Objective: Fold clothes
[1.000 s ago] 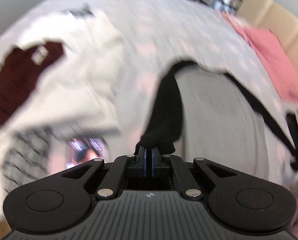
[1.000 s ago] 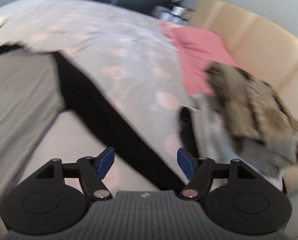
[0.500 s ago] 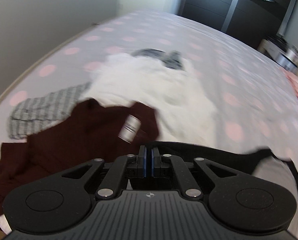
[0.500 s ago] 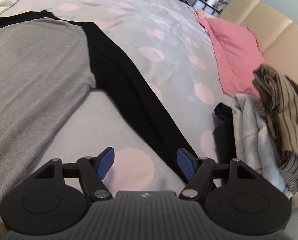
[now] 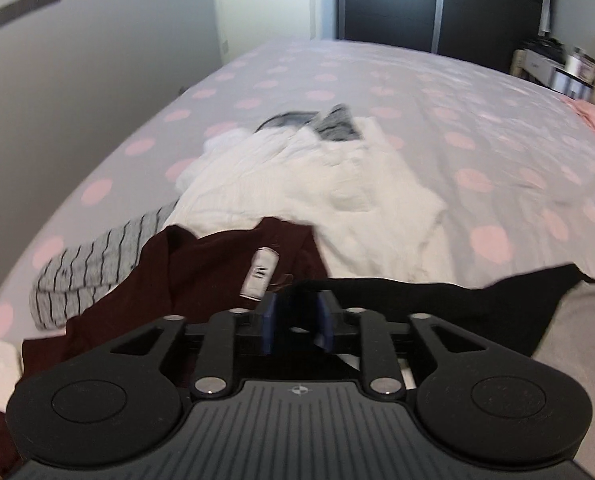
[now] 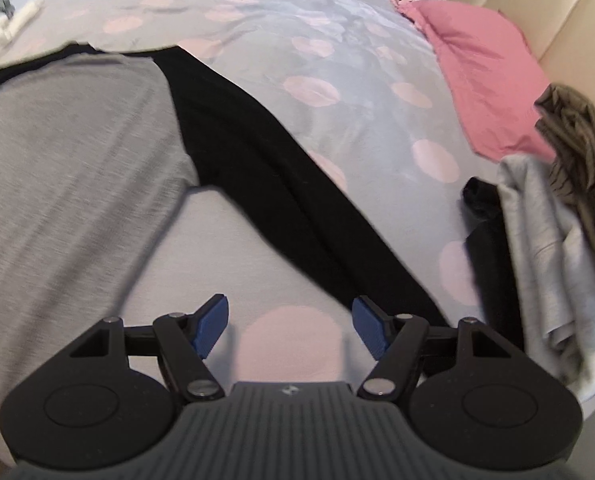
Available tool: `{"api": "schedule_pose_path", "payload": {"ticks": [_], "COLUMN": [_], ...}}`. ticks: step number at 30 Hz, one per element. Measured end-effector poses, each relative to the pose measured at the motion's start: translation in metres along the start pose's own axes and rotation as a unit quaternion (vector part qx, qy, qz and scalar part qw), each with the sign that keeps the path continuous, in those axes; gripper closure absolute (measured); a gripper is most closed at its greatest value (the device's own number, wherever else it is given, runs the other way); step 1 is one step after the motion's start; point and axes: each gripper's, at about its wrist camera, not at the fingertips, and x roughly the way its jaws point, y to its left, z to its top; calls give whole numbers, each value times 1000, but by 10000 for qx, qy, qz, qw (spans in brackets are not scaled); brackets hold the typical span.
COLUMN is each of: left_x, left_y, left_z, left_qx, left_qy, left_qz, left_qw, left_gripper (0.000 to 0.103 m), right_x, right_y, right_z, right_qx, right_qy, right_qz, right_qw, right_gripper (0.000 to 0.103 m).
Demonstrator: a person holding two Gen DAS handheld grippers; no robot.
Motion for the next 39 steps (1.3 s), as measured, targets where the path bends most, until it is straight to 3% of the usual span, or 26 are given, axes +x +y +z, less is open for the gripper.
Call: {"api": "schedule_pose_path", "payload": {"ticks": [4, 8, 11, 14, 20, 23, 26, 29, 32, 34, 37, 39], "left_x": [-29, -52, -63, -68, -73, -74, -75, -70, -63, -63, -64, -66], "left_y": [-28, -67, -97, -124, -151, -157, -163, -168, -169, -167, -164, -164], "left_z": [-15, -50, -89, -131, -195, -211, -228, -238, -242, -243, -244, -246], "left_qx": [432, 1031, 1551, 2198, 3158, 3434, 3696, 3819, 3748, 3691, 3642, 3687], "left_qy": [-40, 228, 657, 1147, 1864, 2040, 2210, 2289, 2329, 2351, 2366, 2347], "left_qz": [-588, -1347, -1799, -1987, -2060, -2094, -2128, -2097, -2086, -2071, -2062, -2060], "left_qw": [9973, 9853, 9692, 9482, 9073, 8925, 8771, 8705, 8728, 8750, 8768, 8755], "left_gripper": [76, 76, 76, 76, 76, 76, 76, 76, 76, 76, 76, 83], "right_x": [-8, -16, -22, -28, -37, -33, -25, -17, -13, -13, -14, -19], "right_y": [-1, 2, 4, 14, 40, 49, 60, 72, 78, 75, 70, 61], "right_z": [-8, -21, -34, -50, -79, -90, -97, -103, -105, -103, -101, -97], "right_qx": [143, 270, 532, 557, -24, -216, -427, -637, -753, -676, -530, -343], "right_qy": [78, 202, 363, 515, 828, 1078, 1158, 1237, 1185, 1196, 1236, 1317], "right_qz": [428, 917, 1393, 1757, 2127, 2395, 2384, 2372, 2371, 2435, 2532, 2590], "right_qw": [9990, 9952, 9882, 9815, 9736, 9647, 9633, 9614, 9613, 9601, 9580, 9563], "right_gripper": [33, 35, 38, 50, 59, 59, 63, 76, 76, 100, 100, 100]}}
